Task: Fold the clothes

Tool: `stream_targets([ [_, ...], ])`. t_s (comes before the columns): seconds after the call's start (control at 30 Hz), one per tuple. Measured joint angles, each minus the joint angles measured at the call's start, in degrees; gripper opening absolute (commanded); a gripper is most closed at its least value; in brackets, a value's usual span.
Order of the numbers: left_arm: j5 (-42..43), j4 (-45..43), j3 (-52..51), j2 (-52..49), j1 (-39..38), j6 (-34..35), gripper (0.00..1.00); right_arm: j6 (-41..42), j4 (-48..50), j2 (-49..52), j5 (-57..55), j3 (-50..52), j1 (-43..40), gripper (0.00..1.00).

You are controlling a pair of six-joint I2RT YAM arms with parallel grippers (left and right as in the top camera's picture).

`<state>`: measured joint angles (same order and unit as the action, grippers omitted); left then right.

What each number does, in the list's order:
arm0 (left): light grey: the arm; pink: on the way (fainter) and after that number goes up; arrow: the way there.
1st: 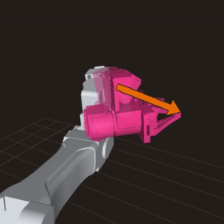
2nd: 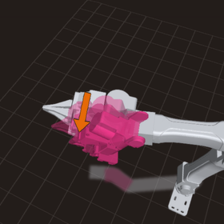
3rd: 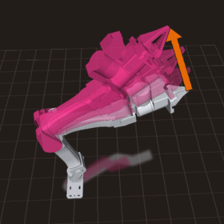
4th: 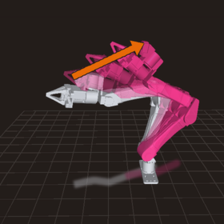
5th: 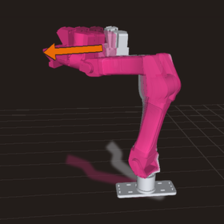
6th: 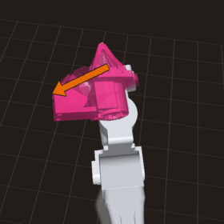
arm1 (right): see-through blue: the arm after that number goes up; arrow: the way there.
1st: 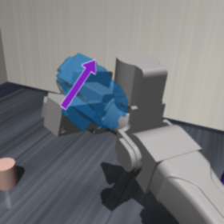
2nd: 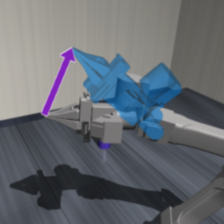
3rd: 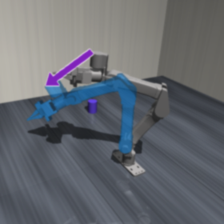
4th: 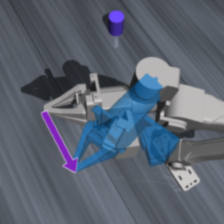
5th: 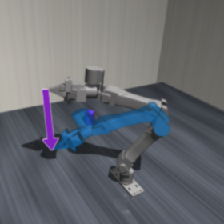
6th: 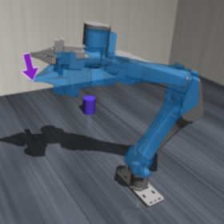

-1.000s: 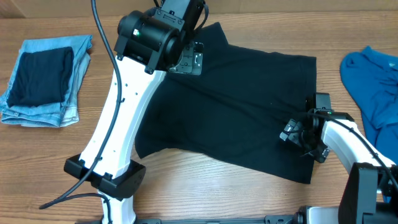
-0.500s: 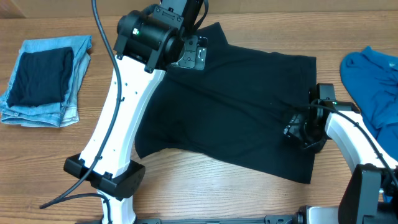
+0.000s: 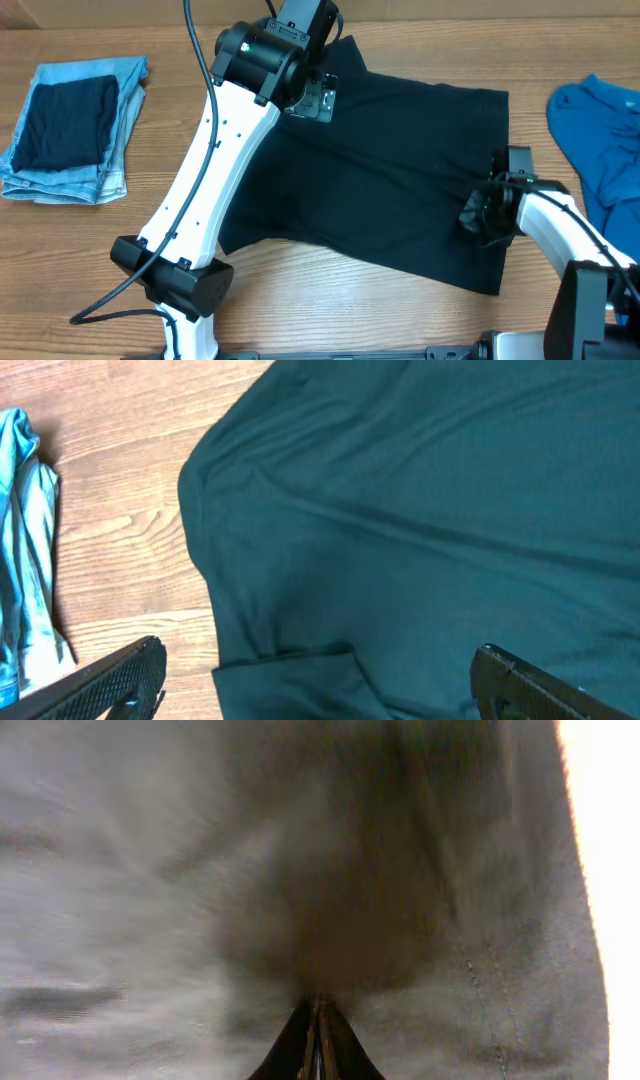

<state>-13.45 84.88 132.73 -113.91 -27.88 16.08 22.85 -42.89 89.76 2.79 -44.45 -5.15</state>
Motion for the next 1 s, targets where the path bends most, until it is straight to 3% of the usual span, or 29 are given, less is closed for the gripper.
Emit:
stream_targets([
  [0.6, 1.0, -1.1, 0.0, 0.0, 0.3, -1.5, 1.0, 2.6, -15.8, -0.2, 10.4, 1.4, -0.1, 0.04],
  [0.73, 1.3, -2.8, 0.0, 0.0, 0.3, -1.6, 0.99, 0.4, -18.3, -0.2, 10.4, -12.5, -0.1, 0.04],
  [0.83, 2.1, -7.4, -0.1, 0.0, 0.4, -1.9, 0.94, -0.7, -17.9, -0.2, 10.2, -24.6, -0.1, 0.04],
  [1.0, 3.7, -16.7, -0.1, 0.0, 0.8, -4.6, 0.95, -1.3, -14.6, 0.6, 8.3, -38.4, -0.1, 0.04],
])
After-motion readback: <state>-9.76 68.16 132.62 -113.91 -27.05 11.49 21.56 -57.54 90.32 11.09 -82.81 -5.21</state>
